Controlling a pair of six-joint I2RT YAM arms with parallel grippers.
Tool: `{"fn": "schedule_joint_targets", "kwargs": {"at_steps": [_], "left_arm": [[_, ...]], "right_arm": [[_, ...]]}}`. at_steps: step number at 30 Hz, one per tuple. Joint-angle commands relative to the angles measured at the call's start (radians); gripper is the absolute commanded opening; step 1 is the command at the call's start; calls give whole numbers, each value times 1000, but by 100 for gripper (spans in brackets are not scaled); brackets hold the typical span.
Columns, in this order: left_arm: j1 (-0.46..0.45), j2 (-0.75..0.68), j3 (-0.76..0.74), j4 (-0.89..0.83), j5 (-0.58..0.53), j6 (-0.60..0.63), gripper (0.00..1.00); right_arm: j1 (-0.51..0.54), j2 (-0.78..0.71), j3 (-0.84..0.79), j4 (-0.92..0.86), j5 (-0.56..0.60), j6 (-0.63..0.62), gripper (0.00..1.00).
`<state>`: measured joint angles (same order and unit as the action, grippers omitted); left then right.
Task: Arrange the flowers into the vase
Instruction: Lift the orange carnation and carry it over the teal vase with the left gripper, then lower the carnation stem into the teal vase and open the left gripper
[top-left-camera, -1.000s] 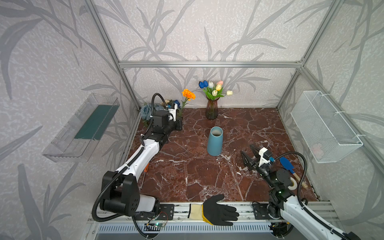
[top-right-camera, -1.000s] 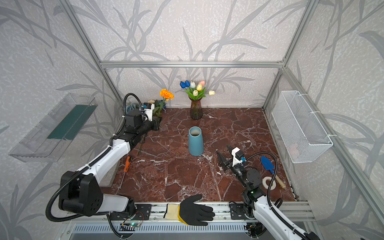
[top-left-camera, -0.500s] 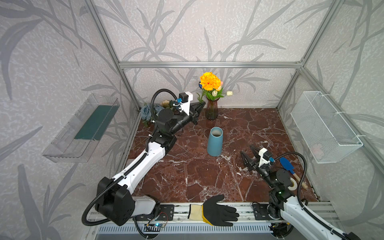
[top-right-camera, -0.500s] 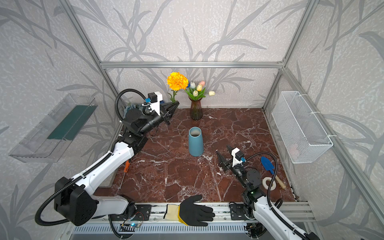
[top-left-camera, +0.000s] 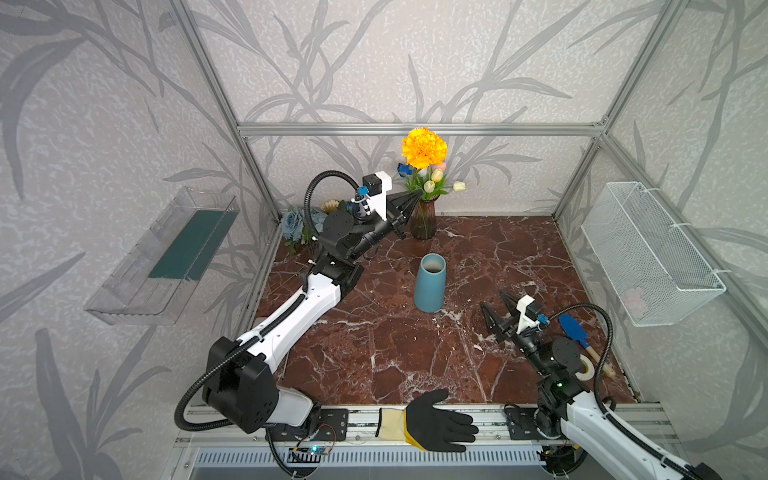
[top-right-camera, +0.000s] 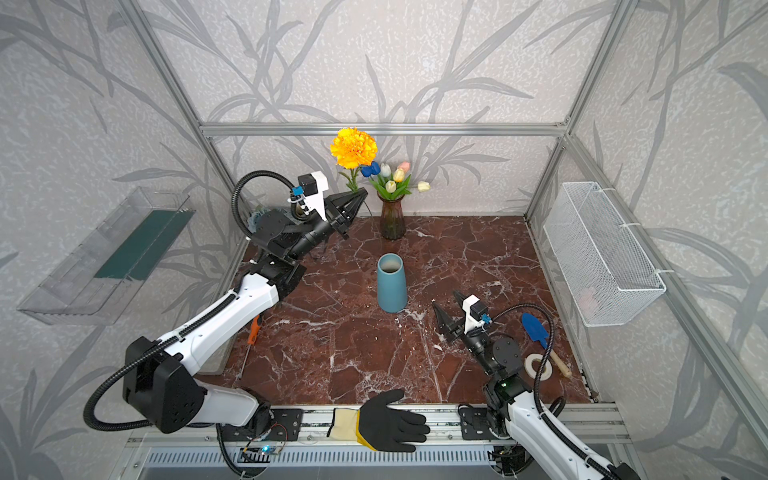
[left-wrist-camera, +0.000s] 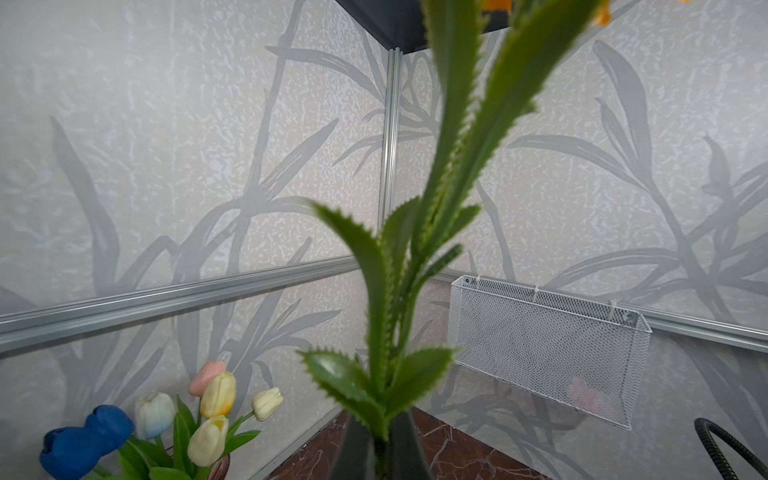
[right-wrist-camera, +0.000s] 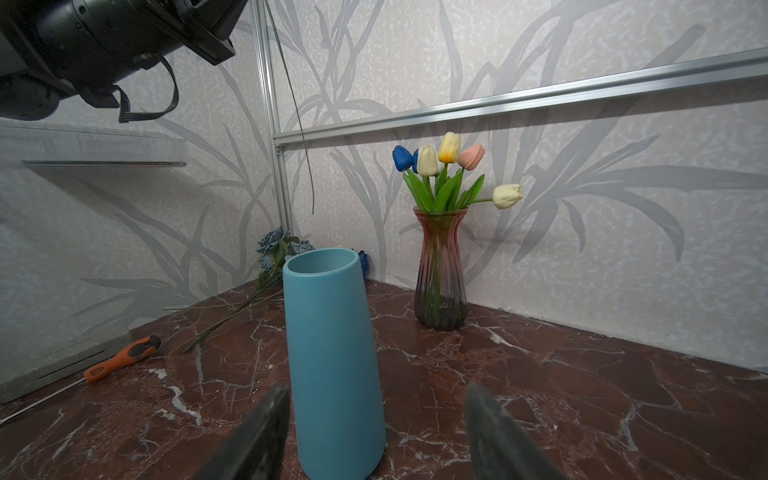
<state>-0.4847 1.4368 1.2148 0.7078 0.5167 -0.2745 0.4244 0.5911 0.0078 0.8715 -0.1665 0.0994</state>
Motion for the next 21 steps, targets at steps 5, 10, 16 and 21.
{"fn": "schedule_joint_targets", "kwargs": {"at_steps": [5, 10, 16, 21], "left_arm": [[-26, 53, -26, 108, 34, -69, 0], [-25, 40, -72, 12, 1, 14, 0], [-26, 34, -134, -36, -14, 54, 0], [-27, 52, -169, -66, -6, 73, 0]], "right_arm": [[5, 6, -22, 47, -8, -13, 68], [4, -9, -22, 34, -7, -13, 68], [4, -9, -23, 34, -4, -12, 68], [4, 2, -21, 37, -4, -11, 68]]}}
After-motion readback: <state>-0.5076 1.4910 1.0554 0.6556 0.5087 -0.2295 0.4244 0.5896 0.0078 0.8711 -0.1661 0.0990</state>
